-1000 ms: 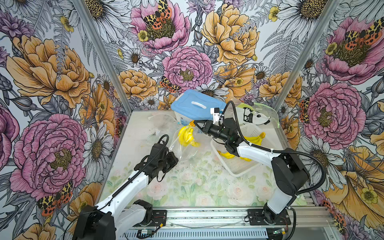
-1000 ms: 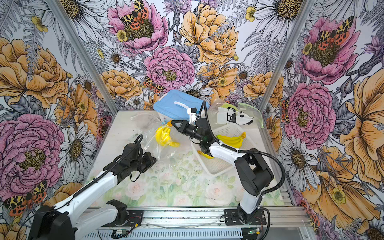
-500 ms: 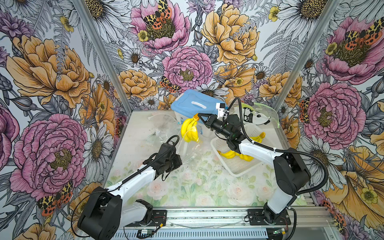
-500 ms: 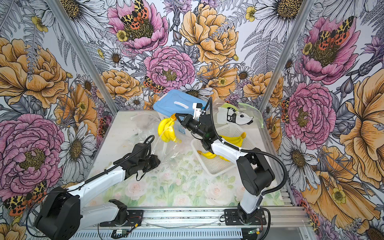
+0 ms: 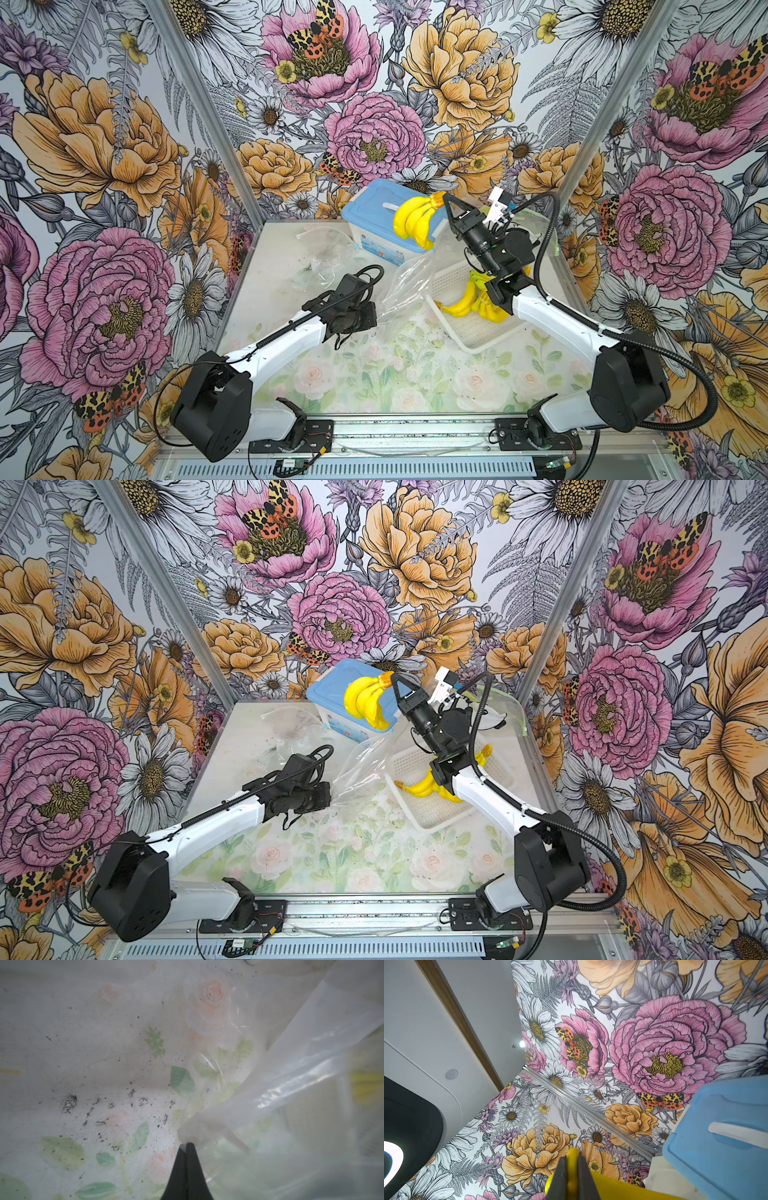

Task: Open the zip-top bag and take out the banana
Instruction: Place the banana in the basket, then reset both arms

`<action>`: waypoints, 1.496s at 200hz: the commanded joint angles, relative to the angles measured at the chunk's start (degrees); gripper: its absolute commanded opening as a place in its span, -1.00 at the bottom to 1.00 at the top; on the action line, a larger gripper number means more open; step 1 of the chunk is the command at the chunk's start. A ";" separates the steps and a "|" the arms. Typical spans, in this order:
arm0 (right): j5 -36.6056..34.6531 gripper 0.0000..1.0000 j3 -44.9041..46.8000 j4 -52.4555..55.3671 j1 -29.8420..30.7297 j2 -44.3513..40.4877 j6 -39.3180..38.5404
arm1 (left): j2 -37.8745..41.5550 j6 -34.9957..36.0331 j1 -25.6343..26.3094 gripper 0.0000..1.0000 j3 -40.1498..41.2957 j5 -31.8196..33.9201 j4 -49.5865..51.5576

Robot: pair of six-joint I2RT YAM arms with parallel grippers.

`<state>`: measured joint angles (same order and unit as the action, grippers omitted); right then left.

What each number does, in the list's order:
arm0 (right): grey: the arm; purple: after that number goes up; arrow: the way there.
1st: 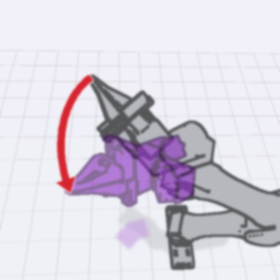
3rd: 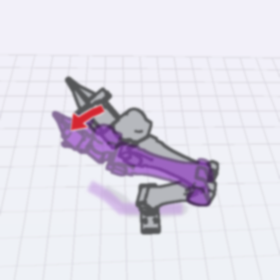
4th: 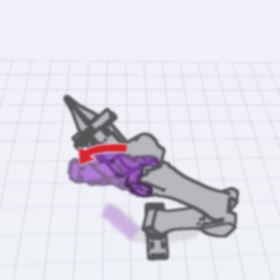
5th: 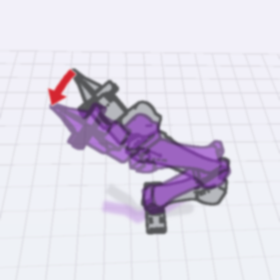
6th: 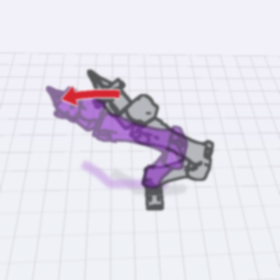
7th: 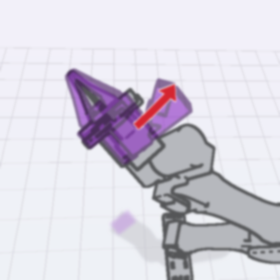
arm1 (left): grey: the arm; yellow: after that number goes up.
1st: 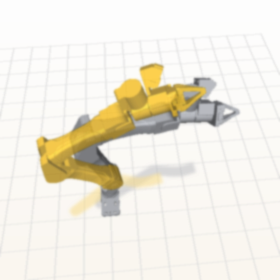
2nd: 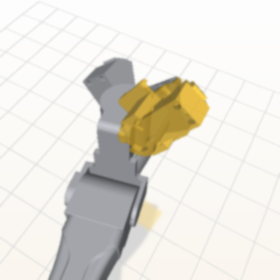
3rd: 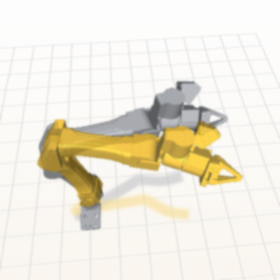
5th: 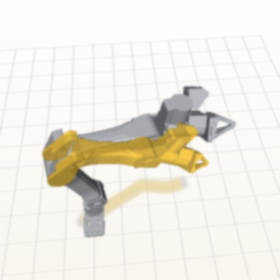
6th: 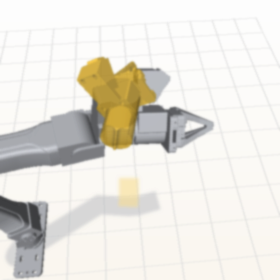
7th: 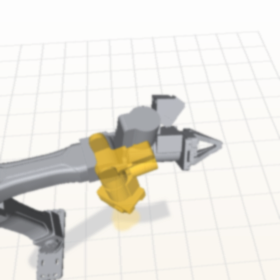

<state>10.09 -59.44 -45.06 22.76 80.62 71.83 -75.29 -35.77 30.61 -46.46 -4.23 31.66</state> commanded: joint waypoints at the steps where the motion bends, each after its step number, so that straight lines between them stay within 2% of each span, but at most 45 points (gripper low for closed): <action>1: 0.03 -0.92 1.80 4.57 -4.11 -6.50 -3.86 | 4.09 0.57 -5.56 -1.00 4.03 -0.01 3.23; 25: 3.15 -0.91 6.30 18.09 -7.83 -14.10 -7.46 | 12.50 -1.36 -16.15 -1.00 8.22 -3.18 3.57; 45: 4.62 -0.90 12.42 27.75 -8.63 -19.51 -9.36 | 15.28 -0.76 -23.19 -1.00 8.52 -6.07 3.94; 60: 5.60 -0.90 16.06 32.05 -8.62 -21.08 -10.16 | 15.43 0.36 -25.31 -1.00 7.18 -7.56 4.24; 98: 5.90 -0.90 20.22 38.30 -8.47 -21.75 -12.91 | 15.09 0.78 -25.58 -1.00 3.82 -9.80 6.16; 101: 5.69 -0.90 20.52 39.20 -8.50 -21.88 -12.94 | 15.16 0.72 -25.61 -0.93 3.63 -9.91 6.44; 111: 5.55 -0.90 21.91 40.22 -8.70 -22.48 -12.94 | 15.73 0.37 -25.55 -0.35 2.86 -9.63 7.38; 123: 5.06 -0.89 23.40 42.44 -8.72 -23.37 -12.86 | 16.91 0.17 -26.23 -0.01 1.52 -8.92 8.80; 130: 4.67 -0.87 23.86 44.20 -8.78 -23.94 -13.11 | 17.69 0.17 -26.71 0.30 0.51 -8.38 9.67; 138: 4.34 -0.78 24.48 45.49 -9.03 -24.50 -13.53 | 18.52 0.39 -27.07 0.69 -0.85 -7.41 10.56; 141: 4.24 -0.70 24.54 45.79 -9.17 -24.68 -13.59 | 18.80 0.56 -27.17 0.91 -1.42 -7.06 10.95; 144: 4.31 -0.61 24.76 46.06 -9.38 -24.84 -13.83 | 19.04 0.79 -27.32 0.97 -2.09 -6.70 11.32; 166: 5.40 0.01 22.14 48.27 -11.62 -24.91 -17.69 | 20.36 2.01 -27.56 0.98 -5.80 -4.96 13.51; 195: 9.30 0.54 16.09 51.21 -17.82 -22.88 -24.93 | 23.02 4.19 -28.54 0.97 -6.81 -1.15 13.38; 212: 11.29 0.58 15.27 51.22 -23.06 -21.92 -29.69 | 25.30 6.24 -30.20 0.98 -5.44 2.62 12.85; 221: 11.61 0.58 15.39 51.25 -26.02 -21.85 -32.91 | 26.75 6.55 -30.48 0.98 -4.27 6.77 11.82; 231: 11.72 0.60 15.68 51.04 -28.41 -21.95 -38.48 | 28.04 6.74 -30.75 0.98 -2.51 11.16 10.63; 241: 11.03 0.62 16.58 50.39 -29.35 -22.45 -47.28 | 29.09 7.83 -31.07 0.98 -0.50 14.86 8.54; 255: 8.79 0.75 18.88 48.27 -29.66 -22.92 -56.05 | 31.00 9.40 -31.17 0.98 3.96 20.58 2.94; 280: 9.44 0.75 25.93 37.35 -30.32 -20.30 -61.06 | 35.68 14.52 -32.34 0.97 13.98 23.30 -9.57; 299: 7.07 0.76 31.24 28.64 -30.42 -16.94 -63.28 | 39.94 17.47 -32.46 0.98 22.70 23.72 -21.51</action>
<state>19.49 -34.00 -4.40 -7.22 59.99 17.61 -39.72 -24.27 -1.30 -31.18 14.31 27.59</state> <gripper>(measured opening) 0.877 0.988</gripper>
